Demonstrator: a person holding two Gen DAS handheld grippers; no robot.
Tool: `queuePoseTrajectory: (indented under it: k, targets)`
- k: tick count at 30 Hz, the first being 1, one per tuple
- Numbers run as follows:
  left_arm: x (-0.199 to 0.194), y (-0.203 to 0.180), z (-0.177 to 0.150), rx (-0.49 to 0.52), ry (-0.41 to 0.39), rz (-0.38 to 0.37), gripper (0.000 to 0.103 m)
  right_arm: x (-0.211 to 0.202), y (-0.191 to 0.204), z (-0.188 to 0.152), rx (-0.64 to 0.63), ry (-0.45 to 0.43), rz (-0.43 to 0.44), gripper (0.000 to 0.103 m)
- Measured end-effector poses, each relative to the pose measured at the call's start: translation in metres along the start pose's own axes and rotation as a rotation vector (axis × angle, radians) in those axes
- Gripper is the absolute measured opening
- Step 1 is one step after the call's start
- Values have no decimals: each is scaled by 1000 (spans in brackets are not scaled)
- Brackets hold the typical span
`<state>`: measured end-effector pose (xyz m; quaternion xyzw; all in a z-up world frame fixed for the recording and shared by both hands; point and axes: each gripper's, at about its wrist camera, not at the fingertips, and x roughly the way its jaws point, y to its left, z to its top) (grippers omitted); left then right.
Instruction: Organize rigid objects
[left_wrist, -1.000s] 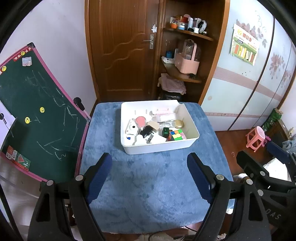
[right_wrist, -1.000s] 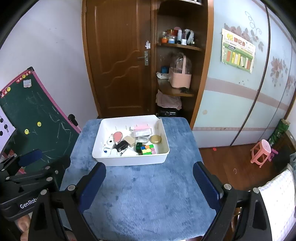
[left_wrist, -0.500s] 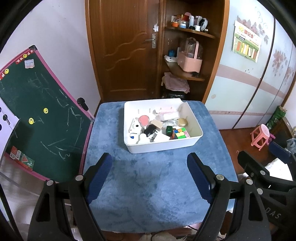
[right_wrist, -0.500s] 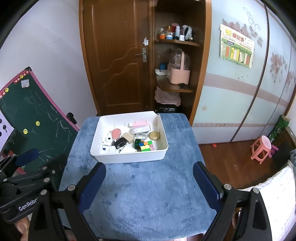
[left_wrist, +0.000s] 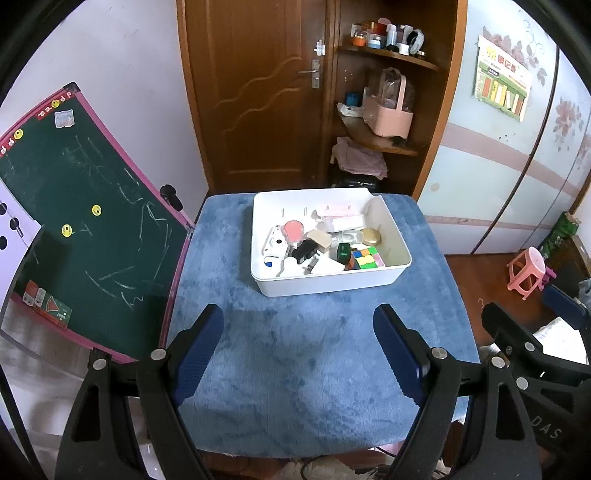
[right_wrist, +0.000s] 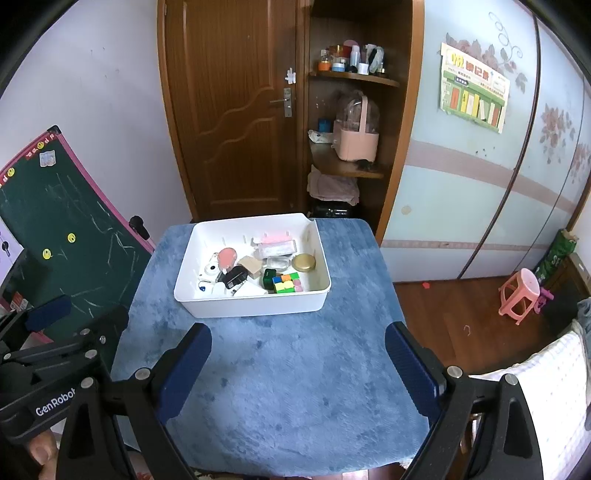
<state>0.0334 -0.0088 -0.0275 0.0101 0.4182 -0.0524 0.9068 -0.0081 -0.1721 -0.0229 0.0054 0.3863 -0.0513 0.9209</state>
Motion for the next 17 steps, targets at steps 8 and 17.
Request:
queuePoseTrajectory:
  k: [8,17]
  targets:
    - [1,-4,0,1,-6,16,86,2,-6,3,-3,2,-12,96]
    - [9,-5,4,-19,18,37,86,6,-11,7,-20,4,-20,96]
